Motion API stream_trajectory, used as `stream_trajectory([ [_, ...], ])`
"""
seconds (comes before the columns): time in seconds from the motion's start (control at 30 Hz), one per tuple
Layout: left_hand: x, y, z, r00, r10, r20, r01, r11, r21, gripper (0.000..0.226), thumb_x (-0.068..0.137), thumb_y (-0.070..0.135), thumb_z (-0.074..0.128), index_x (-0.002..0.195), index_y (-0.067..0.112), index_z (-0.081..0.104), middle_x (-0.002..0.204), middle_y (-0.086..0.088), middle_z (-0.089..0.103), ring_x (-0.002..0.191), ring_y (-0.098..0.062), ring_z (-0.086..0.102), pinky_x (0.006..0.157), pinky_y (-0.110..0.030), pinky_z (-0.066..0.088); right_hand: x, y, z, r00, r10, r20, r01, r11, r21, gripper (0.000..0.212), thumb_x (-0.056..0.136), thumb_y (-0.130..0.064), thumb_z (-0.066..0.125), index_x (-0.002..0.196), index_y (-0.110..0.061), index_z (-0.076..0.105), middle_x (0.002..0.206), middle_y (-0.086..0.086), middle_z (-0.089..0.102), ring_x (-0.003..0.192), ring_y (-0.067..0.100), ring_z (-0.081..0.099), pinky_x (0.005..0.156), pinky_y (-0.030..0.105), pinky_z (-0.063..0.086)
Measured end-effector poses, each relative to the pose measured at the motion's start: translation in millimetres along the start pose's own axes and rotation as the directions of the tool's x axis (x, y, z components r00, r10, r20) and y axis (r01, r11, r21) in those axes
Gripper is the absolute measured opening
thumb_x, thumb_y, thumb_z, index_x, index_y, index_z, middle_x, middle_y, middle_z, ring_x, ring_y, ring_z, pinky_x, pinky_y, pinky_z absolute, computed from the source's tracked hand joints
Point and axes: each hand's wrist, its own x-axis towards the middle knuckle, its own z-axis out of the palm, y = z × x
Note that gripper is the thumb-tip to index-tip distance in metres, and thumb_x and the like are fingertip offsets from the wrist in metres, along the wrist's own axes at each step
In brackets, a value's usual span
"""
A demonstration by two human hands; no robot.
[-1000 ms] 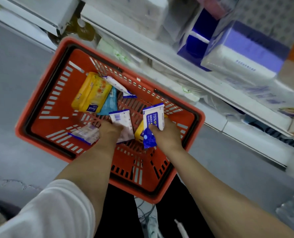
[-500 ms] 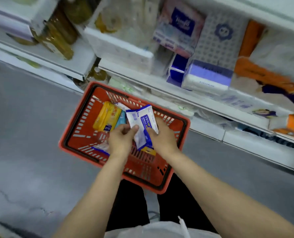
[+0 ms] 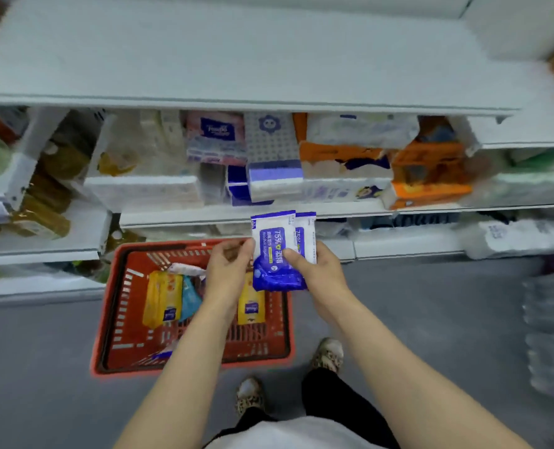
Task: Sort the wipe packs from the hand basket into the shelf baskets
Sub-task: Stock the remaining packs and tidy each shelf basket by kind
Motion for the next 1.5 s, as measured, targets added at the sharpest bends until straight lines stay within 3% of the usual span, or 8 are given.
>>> stream_trajectory([
  [0.13,-22,33,64,0.954,-0.021,0.299,0.024,1.000,-0.006,0.027,0.088,0.019,0.070,0.112,0.009,0.063,0.102,-0.012,0.074,0.087,-0.024,0.073,0.078,-0.041,0.059,-5,-32,-62,0.988,-0.080,-0.130,0.085,0.996,0.031,0.032,0.076,-0.019,0.083,0.104,-0.019,0.068,0.095,0.003,0.077,0.086,0.022,0.074,0.071,0.034,0.059],
  [0.27,-45,62,148,0.937,0.032,0.347,-0.021,0.999,-0.034,0.020,0.090,0.011,0.068,0.108,0.006,0.062,0.102,-0.018,0.072,0.093,-0.035,0.070,0.085,-0.048,0.057,-11,-63,-144,0.961,-0.117,-0.253,0.153,0.980,0.130,0.045,0.069,-0.031,0.086,0.108,-0.018,0.067,0.099,0.004,0.076,0.088,0.022,0.074,0.072,0.035,0.059],
  [0.4,-80,84,255,0.889,0.099,0.447,-0.068,0.994,-0.085,0.026,0.089,0.004,0.066,0.114,-0.001,0.057,0.106,-0.019,0.071,0.090,-0.032,0.071,0.081,-0.052,0.058,-16,-101,-240,0.936,-0.212,-0.280,0.257,0.957,0.135,0.033,0.077,-0.011,0.081,0.107,-0.015,0.068,0.100,0.007,0.076,0.092,0.027,0.073,0.074,0.035,0.060],
  [0.5,-106,93,340,0.819,0.112,0.563,-0.073,0.993,-0.091,0.033,0.086,0.005,0.071,0.116,0.004,0.059,0.105,-0.013,0.073,0.091,-0.031,0.072,0.070,-0.041,0.059,-18,-134,-326,0.887,-0.248,-0.388,0.304,0.949,0.088,0.032,0.078,-0.008,0.080,0.106,-0.011,0.067,0.099,0.008,0.076,0.092,0.028,0.073,0.080,0.041,0.059],
  [0.63,-125,118,444,0.812,0.209,0.545,-0.160,0.978,-0.137,0.049,0.079,0.009,0.078,0.120,0.012,0.051,0.099,-0.004,0.074,0.086,-0.021,0.073,0.065,-0.030,0.056,-23,-175,-436,0.842,-0.319,-0.435,0.343,0.939,-0.025,0.028,0.077,-0.012,0.081,0.102,-0.011,0.068,0.091,0.003,0.077,0.082,0.019,0.074,0.064,0.026,0.057],
  [0.87,-153,148,581,0.643,0.210,0.736,-0.355,0.934,0.043,0.026,0.076,0.020,0.082,0.098,0.020,0.069,0.089,-0.001,0.077,0.078,-0.015,0.074,0.056,-0.020,0.055,-5,-223,-583,0.768,-0.377,-0.518,0.421,0.906,-0.036,0.024,0.079,-0.014,0.081,0.098,-0.011,0.069,0.088,0.001,0.077,0.076,0.016,0.074,0.057,0.023,0.055],
  [1.3,-115,225,899,0.704,0.411,0.579,-0.367,0.909,-0.200,0.017,0.080,0.014,0.078,0.092,0.021,0.067,0.083,0.005,0.075,0.069,-0.007,0.072,0.053,-0.017,0.053,129,-333,-860,0.746,-0.414,-0.522,0.459,0.887,-0.046,0.029,0.084,-0.005,0.072,0.109,-0.018,0.066,0.100,0.005,0.076,0.086,0.022,0.074,0.070,0.031,0.058],
  [1.5,-101,247,1028,0.718,0.421,0.555,-0.365,0.906,-0.216,0.019,0.082,0.016,0.077,0.098,0.022,0.067,0.095,-0.002,0.075,0.084,-0.016,0.073,0.075,-0.034,0.058,174,-403,-978,0.692,-0.436,-0.575,0.475,0.875,-0.092,0.032,0.078,-0.012,0.081,0.103,-0.019,0.061,0.095,0.005,0.077,0.082,0.024,0.075,0.066,0.032,0.058],
])
